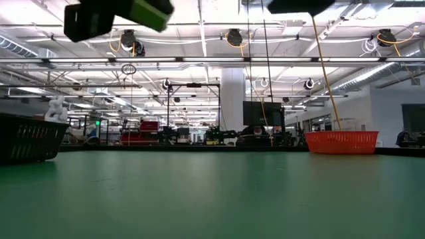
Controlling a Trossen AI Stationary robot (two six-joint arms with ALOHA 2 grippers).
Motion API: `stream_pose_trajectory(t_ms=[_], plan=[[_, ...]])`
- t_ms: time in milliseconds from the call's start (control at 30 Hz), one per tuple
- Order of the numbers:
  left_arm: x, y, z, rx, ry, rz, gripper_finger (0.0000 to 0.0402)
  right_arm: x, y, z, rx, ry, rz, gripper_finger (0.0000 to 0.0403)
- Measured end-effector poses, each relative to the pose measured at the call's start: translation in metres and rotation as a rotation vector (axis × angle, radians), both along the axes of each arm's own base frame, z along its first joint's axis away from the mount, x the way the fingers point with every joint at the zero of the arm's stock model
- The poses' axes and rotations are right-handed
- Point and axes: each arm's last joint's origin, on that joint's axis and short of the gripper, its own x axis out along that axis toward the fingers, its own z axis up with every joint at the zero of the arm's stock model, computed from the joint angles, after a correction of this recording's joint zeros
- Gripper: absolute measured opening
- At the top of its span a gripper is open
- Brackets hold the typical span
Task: Sort & place blocks by color
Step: Put the yellow wooden block into the black basket
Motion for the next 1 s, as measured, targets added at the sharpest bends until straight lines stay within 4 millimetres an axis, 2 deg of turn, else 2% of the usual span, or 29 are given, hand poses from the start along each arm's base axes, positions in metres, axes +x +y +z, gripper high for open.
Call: stream_pose_trajectory(t_ms=[100, 200, 433, 633, 833, 1000], plan=[[-0.012, 0.013, 0.011, 0.026, 0.057, 0.027, 0.0061, -0.016, -0.01, 0.006, 0.026, 0.05, -0.035, 0.0266], [-0.031, 0.027, 0.021, 0.061, 0.152, 0.06, 0.0061, -0.029, -0.02, 0.008, 0.058, 0.047, -0.057, 0.0267], [-0.08, 0.047, 0.039, 0.06, 0.332, 0.185, 0.0069, -0.065, -0.048, -0.008, 0.139, 0.022, -0.178, 0.0267], [-0.123, 0.064, 0.05, 0.086, 0.468, 0.351, 0.0061, -0.087, -0.065, -0.018, 0.238, -0.087, -0.201, 0.0267], [-0.142, 0.069, 0.052, 0.103, 0.56, 0.438, 0.0065, -0.102, -0.077, -0.03, 0.26, -0.19, -0.219, 0.0267], [-0.146, 0.07, 0.037, 0.094, 0.628, 0.463, 0.0061, -0.109, -0.083, -0.041, 0.296, -0.231, -0.22, 0.0267]])
